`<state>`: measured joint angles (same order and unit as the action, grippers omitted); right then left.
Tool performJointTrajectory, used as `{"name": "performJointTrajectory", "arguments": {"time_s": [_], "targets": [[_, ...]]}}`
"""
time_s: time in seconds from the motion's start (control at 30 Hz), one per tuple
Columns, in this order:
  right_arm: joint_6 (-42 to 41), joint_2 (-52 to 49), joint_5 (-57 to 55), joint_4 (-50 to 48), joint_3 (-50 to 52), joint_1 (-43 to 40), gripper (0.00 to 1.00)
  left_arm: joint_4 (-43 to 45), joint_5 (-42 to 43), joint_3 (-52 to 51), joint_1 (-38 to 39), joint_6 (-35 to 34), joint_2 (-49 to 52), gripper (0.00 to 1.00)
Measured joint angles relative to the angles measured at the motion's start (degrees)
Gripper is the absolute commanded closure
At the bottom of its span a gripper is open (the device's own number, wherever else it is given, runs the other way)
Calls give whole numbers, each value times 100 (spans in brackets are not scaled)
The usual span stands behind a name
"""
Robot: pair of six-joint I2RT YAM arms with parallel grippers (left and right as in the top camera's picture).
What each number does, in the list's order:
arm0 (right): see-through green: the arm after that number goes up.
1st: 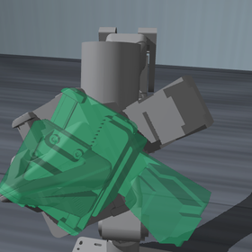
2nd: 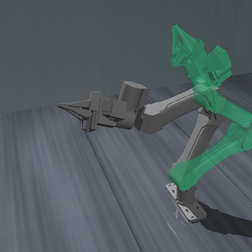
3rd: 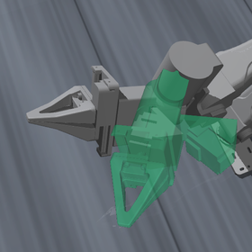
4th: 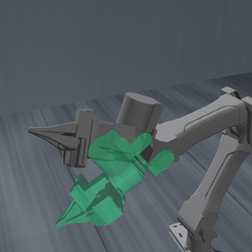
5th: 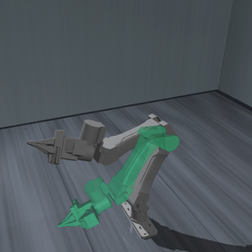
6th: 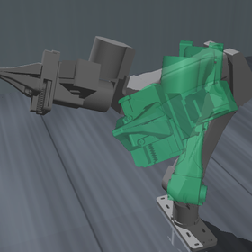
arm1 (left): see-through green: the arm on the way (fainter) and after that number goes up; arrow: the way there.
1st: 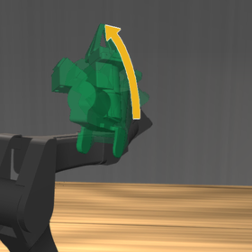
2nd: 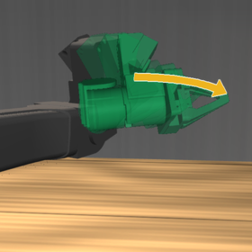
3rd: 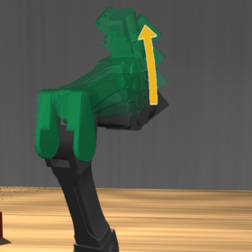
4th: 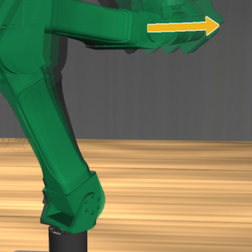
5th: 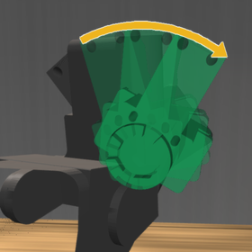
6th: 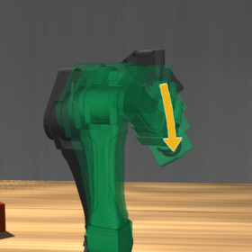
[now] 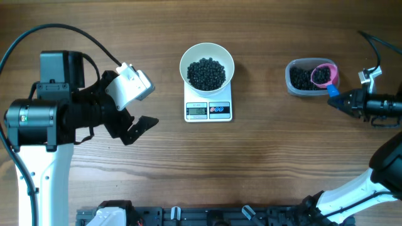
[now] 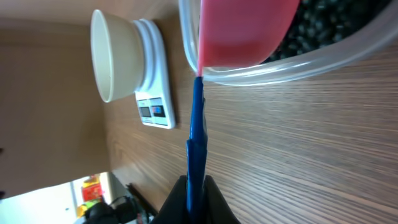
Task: Scoop item into bowl and weigh 150g on scale
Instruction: 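Dip the pink scoop into the black beans with the right gripper, then lift the filled scoop and carry it left over the cream bowl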
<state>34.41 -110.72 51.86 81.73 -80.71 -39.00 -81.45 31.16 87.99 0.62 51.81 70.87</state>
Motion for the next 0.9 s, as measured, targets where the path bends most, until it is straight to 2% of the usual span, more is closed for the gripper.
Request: {"name": "performJointTrajectory", "arguments": {"time_s": [0.3, 0.57, 0.73, 0.9], "targets": [[85, 2, 793, 470, 0, 127, 95, 0, 0, 0, 0, 0, 0, 0], [-142, 321, 1222, 413, 0, 1191, 95, 0, 0, 0, 0, 0, 0, 0], [-710, 649, 1325, -131, -11, 2103, 95, 0, 0, 0, 0, 0, 0, 0], [-1672, 824, 1322, -1176, -39, 3095, 95, 2, 0, 0, 0, 0, 0, 0]]}}
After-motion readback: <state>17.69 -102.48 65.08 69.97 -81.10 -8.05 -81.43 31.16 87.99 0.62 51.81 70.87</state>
